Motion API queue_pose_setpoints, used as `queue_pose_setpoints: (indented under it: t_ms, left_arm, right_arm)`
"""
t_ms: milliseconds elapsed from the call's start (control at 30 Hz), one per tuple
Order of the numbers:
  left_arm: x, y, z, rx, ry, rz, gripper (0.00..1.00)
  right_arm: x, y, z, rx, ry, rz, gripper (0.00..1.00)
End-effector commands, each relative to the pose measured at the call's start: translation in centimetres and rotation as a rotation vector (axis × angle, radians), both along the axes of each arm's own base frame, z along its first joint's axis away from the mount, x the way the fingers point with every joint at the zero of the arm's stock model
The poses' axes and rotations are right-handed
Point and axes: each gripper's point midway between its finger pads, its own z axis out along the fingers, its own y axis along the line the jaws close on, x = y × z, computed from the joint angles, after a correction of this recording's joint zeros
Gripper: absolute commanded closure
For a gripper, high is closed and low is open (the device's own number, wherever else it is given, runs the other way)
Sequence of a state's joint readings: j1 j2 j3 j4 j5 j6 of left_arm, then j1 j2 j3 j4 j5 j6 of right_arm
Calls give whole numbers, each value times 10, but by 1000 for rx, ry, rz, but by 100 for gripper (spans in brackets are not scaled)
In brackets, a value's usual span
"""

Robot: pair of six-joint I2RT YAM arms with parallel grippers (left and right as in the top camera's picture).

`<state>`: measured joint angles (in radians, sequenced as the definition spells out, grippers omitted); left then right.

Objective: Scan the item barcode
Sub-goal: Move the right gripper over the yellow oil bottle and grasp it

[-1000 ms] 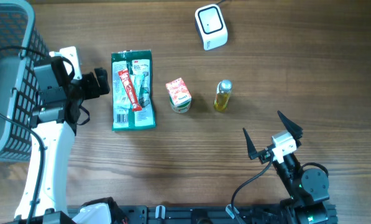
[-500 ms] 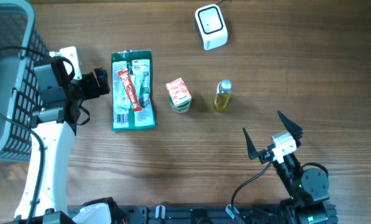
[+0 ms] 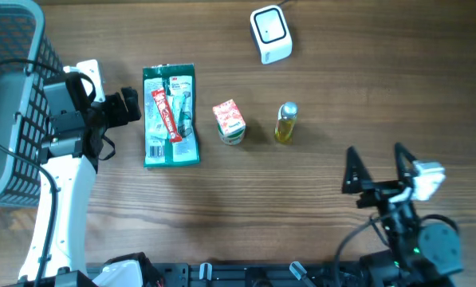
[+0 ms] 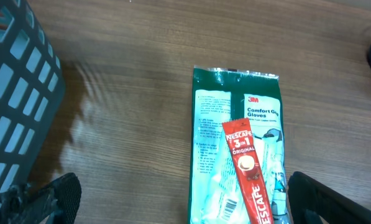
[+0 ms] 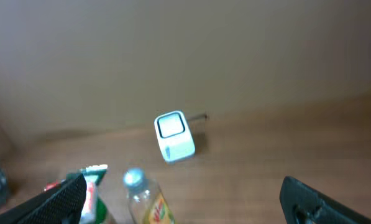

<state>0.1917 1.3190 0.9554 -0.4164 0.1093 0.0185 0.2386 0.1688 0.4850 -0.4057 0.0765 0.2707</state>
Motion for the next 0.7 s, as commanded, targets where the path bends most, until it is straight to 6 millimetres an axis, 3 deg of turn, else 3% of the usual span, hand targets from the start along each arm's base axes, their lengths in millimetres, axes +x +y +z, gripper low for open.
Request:
queue_pose_setpoints:
  t_ms: [0,100,200,233,300,467,600,667]
  left_arm:
    - [2,2,3,8,-7,1,0]
    - [2,2,3,8,-7,1,0]
    - [2,2,3,8,-7,1,0]
    - [2,2,3,8,-7,1,0]
    - [2,2,3,8,-7,1,0]
    - [2,2,3,8,-7,1,0]
    - [2,2,3,8,-7,1,0]
    - [2,2,3,8,-7,1,0]
  right_arm:
    - [11,-1,41,10,154,-28,0]
    - [24,13,49,7,436,9,0]
    - [70,52,81,36,569,158,0]
    - [88,61,81,-6,591,196,0]
    - [111,67,49,34,715,167,0]
    - [128,95,-53,30,1081,124,2]
    - [130,127,-109,-22,1229,135,0]
    - [132,129,-130,-56,1267,63,0]
